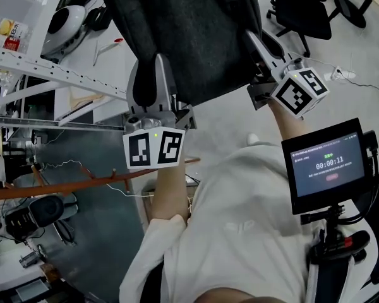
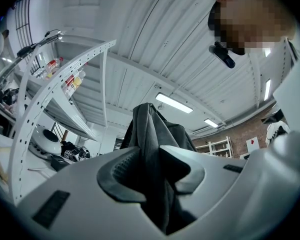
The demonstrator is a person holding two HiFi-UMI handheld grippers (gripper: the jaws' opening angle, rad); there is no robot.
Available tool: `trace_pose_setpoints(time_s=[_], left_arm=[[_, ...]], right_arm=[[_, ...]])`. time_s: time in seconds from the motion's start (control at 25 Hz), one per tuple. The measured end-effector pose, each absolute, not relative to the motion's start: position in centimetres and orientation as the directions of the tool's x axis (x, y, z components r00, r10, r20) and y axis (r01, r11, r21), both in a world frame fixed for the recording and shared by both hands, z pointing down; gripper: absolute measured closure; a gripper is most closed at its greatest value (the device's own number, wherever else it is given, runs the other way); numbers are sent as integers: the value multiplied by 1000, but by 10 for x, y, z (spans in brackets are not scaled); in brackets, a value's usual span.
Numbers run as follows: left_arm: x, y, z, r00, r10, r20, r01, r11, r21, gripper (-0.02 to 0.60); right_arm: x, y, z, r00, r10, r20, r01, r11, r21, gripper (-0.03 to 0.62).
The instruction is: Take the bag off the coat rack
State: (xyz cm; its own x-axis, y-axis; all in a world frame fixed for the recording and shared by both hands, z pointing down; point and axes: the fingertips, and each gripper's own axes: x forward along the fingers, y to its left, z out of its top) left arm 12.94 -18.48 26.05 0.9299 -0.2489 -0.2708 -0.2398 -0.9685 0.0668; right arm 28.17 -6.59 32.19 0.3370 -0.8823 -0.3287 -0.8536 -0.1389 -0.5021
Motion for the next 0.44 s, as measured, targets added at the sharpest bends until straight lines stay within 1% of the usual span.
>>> trace_pose_setpoints(time_s=[0.44], left_arm=[[133,-182,264,933,-242,-265,-229,-970,77,462]], right_arm=[[284,-61,324,347,-882,-318,-850,-152,-504,511]])
